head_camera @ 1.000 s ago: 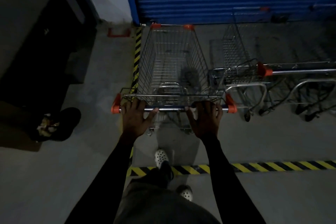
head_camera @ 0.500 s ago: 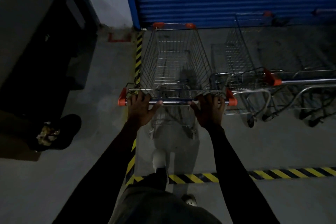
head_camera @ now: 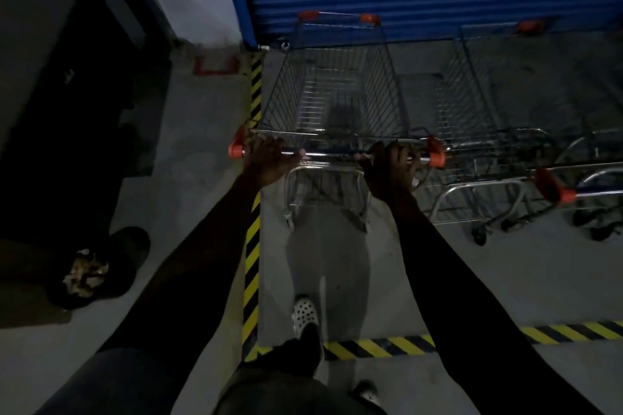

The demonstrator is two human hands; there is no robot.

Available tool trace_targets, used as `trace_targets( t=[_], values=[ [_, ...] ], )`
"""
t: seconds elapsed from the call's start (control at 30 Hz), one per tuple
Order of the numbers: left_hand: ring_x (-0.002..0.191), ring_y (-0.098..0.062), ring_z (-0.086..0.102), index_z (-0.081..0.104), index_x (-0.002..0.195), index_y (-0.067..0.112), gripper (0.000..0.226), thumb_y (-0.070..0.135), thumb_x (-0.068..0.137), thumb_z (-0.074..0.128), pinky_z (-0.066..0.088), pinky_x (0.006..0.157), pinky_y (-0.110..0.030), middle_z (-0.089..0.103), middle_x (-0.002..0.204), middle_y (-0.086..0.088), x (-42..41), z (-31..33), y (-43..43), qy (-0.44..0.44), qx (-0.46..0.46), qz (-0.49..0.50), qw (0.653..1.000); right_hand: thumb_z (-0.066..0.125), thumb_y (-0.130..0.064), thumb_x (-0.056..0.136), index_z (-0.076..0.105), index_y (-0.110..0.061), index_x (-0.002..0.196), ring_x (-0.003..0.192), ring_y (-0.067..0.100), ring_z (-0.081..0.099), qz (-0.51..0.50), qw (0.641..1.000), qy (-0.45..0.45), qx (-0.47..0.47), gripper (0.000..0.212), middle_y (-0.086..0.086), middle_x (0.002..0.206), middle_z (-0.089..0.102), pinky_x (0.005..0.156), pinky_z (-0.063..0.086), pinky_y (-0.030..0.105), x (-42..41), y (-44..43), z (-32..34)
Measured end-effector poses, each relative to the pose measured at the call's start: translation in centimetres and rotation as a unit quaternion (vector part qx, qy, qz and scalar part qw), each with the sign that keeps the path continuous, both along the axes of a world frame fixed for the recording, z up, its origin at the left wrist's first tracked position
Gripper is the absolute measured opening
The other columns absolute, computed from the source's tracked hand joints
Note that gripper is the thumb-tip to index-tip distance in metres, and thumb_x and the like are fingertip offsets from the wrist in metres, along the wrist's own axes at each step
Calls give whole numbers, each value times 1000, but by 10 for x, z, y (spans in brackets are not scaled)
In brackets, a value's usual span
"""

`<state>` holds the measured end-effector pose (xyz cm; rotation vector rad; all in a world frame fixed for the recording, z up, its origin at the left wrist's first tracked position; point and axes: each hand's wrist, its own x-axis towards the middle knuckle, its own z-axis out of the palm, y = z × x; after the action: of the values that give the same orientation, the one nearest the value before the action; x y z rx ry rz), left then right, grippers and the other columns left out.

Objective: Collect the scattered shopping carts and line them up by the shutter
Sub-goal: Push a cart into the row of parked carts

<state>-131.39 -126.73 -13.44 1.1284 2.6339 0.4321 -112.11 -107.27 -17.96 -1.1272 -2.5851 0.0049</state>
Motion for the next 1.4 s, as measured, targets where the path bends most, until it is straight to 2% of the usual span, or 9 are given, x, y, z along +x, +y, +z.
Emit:
trace_targets(
  t=[0.1, 0.2, 0.33, 0.4, 0.47, 0.6, 0.73, 1.07, 1.4],
  values=[
    [136, -35, 46, 64, 132, 11, 77, 73, 88, 55, 30, 117, -46, 57, 140, -17, -22, 4, -2, -74, 14, 43, 996, 34, -65, 99, 66, -10, 108, 105, 40, 58, 13, 1000, 0, -12, 64, 22, 109, 62, 104, 37, 61, -8, -6, 5],
    [142, -31, 38, 67, 127, 16, 63, 67, 93, 58, 18, 121, -42, 56, 143, -12, -11, 0, -8, -46, 14, 42, 998, 30, -67, 98, 66, -11, 114, 112, 41, 58, 21, 999, -18, -26, 69, 22, 118, 63, 108, 33, 62, -3, -13, 9],
    [143, -27, 37, 69, 120, 23, 92, 94, 74, 33, 15, 121, -42, 58, 140, -7, 12, 4, -29, -73, 2, 69, 995, 18, -73, 92, 65, -13, 121, 126, 39, 52, 35, 997, -34, -55, 81, 19, 127, 61, 114, 15, 55, 19, -26, 20],
    [148, -28, 29, 64, 131, 25, 89, 92, 80, 35, 8, 124, -48, 53, 148, -7, 30, 3, -41, -74, -1, 71, 995, 17, -74, 92, 65, -13, 121, 125, 38, 52, 43, 997, -37, -49, 83, 18, 126, 62, 113, 12, 53, 37, -35, 22],
    [151, -28, 23, 60, 137, 23, 75, 80, 90, 44, 3, 124, -46, 46, 155, -7, 55, 5, -55, -53, 3, 66, 996, 20, -73, 94, 65, -12, 118, 123, 38, 52, 53, 997, -36, -41, 80, 18, 123, 62, 113, 14, 55, 58, -46, 22],
    [141, -30, 39, 71, 117, 20, 96, 91, 76, 22, 14, 122, -51, 63, 135, -4, 112, -3, -89, 7, -3, 76, 997, 27, -70, 100, 66, -11, 114, 116, 37, 57, 74, 997, -26, -11, 72, 17, 117, 64, 108, 23, 56, 105, -73, 13],
    [129, -41, 49, 73, 111, 13, 100, 91, 78, 21, 27, 113, -53, 68, 126, -10, 171, -12, -129, 53, 12, 79, 995, 29, -68, 103, 66, -13, 107, 108, 35, 58, 87, 994, 35, 53, 66, 13, 110, 66, 103, 34, 56, 156, -101, 5],
    [116, -41, 56, 73, 99, 13, 86, 86, 83, 31, 37, 101, -51, 69, 112, -8, 281, -17, -216, 93, 67, 101, 988, 33, -69, 103, 67, -15, 98, 104, 33, 60, 108, 983, 89, 115, 64, 10, 102, 66, 104, 32, 50, 255, -173, -3],
    [130, -38, 46, 69, 113, 16, 93, 89, 78, 21, 30, 111, -55, 63, 127, -7, 326, -13, -293, 50, 28, 89, 994, 41, -67, 100, 65, -16, 98, 101, 31, 57, 109, 981, 108, 116, 56, 10, 98, 64, 99, 32, 48, 309, -253, -3]
  ],
)
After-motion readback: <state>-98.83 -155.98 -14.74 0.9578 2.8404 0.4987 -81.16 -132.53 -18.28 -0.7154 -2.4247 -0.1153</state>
